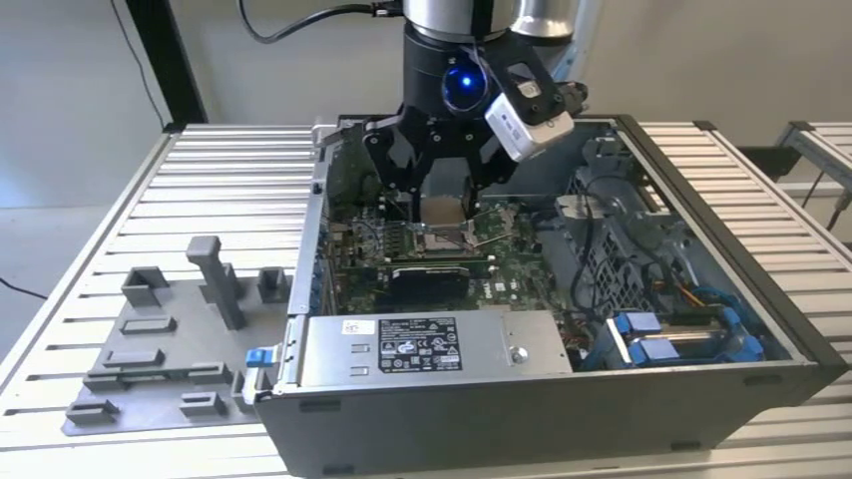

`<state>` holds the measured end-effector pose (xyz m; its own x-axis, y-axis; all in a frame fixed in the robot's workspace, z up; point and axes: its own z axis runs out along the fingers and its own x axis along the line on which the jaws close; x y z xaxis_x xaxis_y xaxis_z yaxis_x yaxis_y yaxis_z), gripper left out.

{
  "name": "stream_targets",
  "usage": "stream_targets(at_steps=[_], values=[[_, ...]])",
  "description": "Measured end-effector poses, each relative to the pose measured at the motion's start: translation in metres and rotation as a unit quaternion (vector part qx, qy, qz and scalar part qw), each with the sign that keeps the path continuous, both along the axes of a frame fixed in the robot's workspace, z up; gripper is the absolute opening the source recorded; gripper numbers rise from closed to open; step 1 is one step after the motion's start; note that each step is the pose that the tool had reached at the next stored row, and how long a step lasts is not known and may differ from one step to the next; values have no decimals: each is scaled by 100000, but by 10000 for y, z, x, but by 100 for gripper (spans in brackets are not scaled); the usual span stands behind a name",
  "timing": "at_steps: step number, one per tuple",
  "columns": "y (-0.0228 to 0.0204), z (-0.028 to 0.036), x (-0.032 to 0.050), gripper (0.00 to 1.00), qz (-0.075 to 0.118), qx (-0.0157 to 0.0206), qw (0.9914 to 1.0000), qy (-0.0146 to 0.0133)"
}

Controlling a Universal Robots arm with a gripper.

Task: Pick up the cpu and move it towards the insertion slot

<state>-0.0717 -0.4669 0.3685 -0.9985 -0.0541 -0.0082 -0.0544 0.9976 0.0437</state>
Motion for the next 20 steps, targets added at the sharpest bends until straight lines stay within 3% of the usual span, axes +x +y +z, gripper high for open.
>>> stream_targets(at_steps=[11,16,20], values=[[6,-1,327,0,0,-3,100000,2],[12,-3,426,0,2,4,100000,0],[14,-3,452,0,0,-3,100000,2]])
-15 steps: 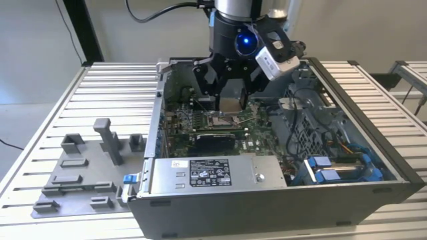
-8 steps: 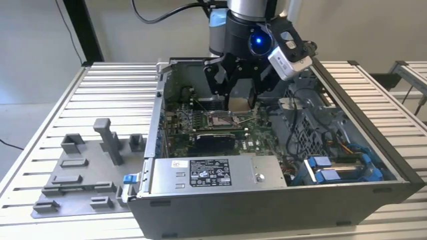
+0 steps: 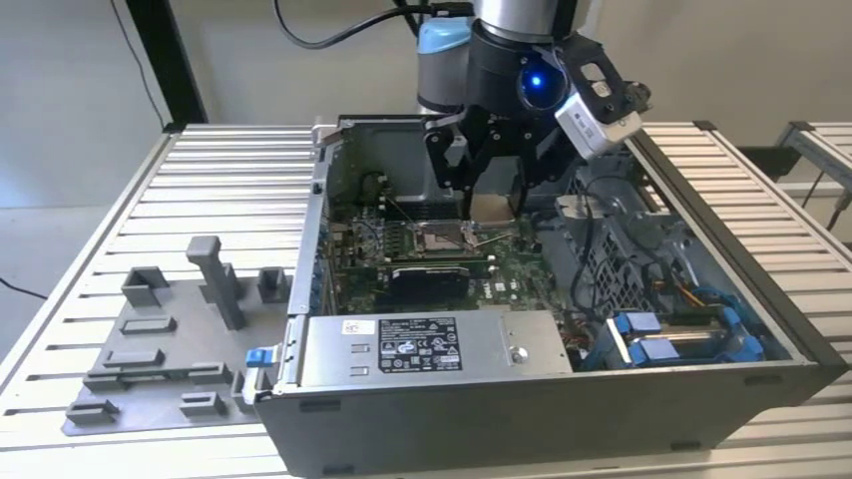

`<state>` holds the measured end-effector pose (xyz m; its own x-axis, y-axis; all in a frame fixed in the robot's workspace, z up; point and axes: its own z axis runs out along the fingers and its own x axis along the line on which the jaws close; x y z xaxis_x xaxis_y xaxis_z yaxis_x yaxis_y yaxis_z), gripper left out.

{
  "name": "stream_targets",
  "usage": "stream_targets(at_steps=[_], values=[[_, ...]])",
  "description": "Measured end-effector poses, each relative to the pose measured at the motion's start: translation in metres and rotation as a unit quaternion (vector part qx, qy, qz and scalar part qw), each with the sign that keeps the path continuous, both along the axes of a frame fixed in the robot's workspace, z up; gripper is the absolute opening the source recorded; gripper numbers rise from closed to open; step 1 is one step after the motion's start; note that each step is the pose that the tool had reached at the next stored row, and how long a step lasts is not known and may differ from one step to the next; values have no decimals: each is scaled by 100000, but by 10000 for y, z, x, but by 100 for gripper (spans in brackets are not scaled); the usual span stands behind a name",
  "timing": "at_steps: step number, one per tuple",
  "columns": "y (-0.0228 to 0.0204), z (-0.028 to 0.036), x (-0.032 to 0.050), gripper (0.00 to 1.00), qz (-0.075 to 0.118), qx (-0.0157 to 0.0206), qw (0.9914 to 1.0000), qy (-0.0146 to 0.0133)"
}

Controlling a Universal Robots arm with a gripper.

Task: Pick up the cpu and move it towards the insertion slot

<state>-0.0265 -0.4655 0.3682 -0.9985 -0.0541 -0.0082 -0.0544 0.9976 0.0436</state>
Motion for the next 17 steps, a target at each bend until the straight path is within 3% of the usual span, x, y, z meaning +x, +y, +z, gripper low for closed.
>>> stream_targets(at_steps=[4,7,13,17], values=[[1,0,1,0,2,3,100000,-3],[31,0,2,0,3,-2,100000,-3],[179,-7,1,0,-1,0,100000,-16],[299,-21,1,0,0,-3,100000,-18]])
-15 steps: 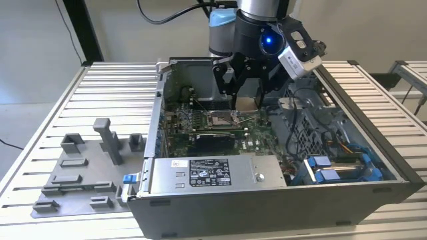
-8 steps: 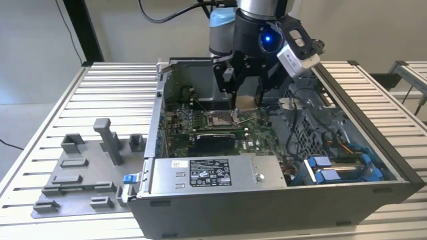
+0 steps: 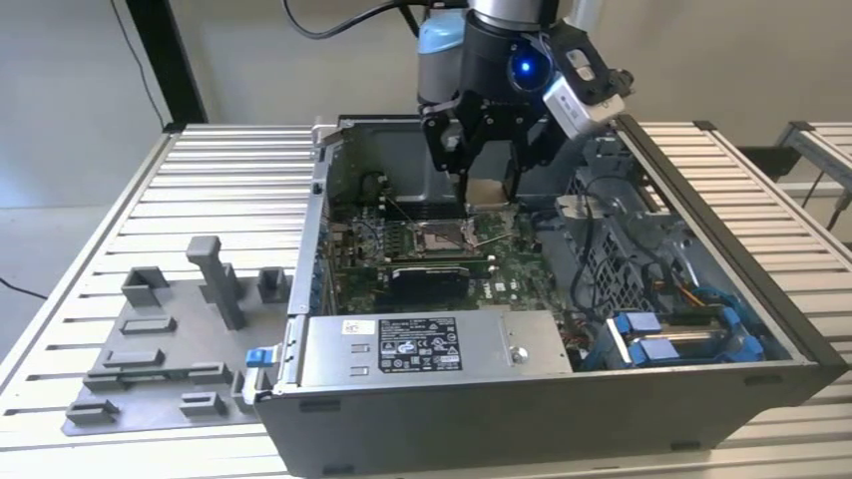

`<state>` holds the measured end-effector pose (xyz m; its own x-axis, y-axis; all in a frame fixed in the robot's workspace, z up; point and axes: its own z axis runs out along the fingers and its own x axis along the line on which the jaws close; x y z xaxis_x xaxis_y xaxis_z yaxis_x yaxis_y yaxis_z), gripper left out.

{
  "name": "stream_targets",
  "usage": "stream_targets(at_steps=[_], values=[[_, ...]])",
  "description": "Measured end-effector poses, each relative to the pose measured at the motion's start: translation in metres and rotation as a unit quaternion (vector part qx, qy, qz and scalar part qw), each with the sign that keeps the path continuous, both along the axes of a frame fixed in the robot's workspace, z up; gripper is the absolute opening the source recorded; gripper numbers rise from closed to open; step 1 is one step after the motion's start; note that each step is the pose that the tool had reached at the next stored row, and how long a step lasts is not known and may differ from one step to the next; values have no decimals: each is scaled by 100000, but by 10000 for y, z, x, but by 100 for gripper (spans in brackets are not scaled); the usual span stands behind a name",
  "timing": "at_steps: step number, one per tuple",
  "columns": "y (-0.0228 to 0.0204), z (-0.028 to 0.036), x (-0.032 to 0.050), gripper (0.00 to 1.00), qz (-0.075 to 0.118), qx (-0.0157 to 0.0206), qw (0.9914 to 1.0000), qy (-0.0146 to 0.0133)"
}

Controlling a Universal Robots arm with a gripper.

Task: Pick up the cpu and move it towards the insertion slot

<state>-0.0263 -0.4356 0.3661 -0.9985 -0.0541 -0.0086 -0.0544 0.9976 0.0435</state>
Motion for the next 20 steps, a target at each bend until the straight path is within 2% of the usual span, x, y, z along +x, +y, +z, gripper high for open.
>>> stream_targets(at_steps=[9,15,20], values=[[285,-27,-22,0,-2,9,100000,-31],[533,-57,-84,0,4,8,100000,-31],[693,-87,-145,0,3,-1,100000,-26]])
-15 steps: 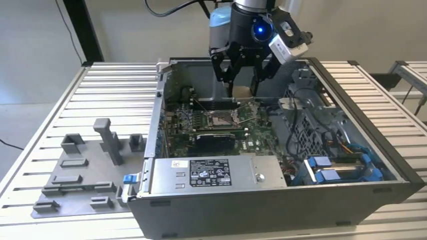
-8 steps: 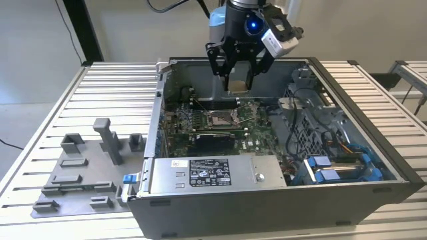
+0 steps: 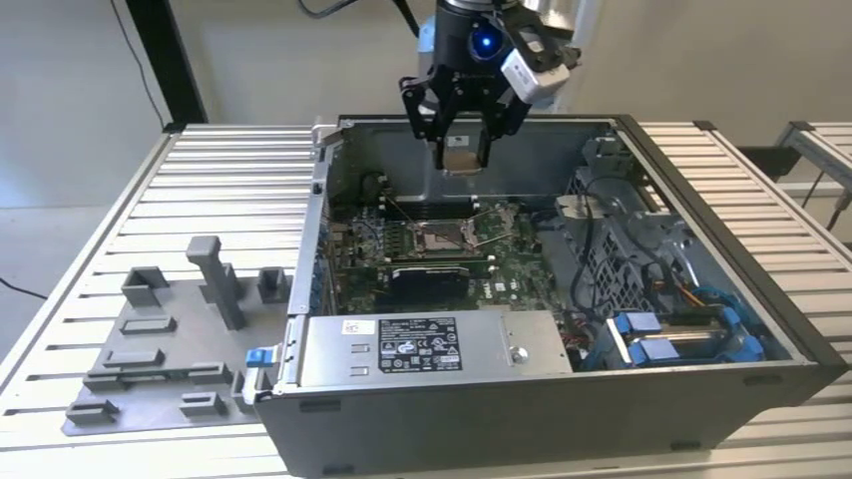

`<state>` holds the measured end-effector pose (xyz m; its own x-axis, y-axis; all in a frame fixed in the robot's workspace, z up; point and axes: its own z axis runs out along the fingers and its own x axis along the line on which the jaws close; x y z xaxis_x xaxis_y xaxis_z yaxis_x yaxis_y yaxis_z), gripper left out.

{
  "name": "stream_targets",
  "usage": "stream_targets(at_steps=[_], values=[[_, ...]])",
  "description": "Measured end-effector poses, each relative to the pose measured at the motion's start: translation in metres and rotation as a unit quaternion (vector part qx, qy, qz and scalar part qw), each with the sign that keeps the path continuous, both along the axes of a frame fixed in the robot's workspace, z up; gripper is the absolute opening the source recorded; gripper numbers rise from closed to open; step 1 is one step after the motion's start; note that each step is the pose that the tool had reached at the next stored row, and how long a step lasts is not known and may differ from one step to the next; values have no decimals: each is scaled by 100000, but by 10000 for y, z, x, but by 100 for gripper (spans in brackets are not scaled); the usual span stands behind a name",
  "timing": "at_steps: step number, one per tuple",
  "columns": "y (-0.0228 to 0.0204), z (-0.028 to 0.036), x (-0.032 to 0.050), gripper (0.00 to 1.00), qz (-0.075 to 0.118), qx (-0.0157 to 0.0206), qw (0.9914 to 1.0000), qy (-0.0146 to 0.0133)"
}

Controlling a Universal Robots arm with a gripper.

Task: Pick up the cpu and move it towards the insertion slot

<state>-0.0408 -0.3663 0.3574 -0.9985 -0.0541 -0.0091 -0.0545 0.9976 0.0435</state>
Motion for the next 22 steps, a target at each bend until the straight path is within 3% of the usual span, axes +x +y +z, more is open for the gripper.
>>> stream_targets(at_steps=[10,13,16,22], values=[[265,-46,-28,0,166,7,100000,-4],[325,-56,-65,0,165,7,100000,-3],[361,-62,-70,0,162,-4,100000,2],[374,-69,-88,0,112,2,100000,-2]])
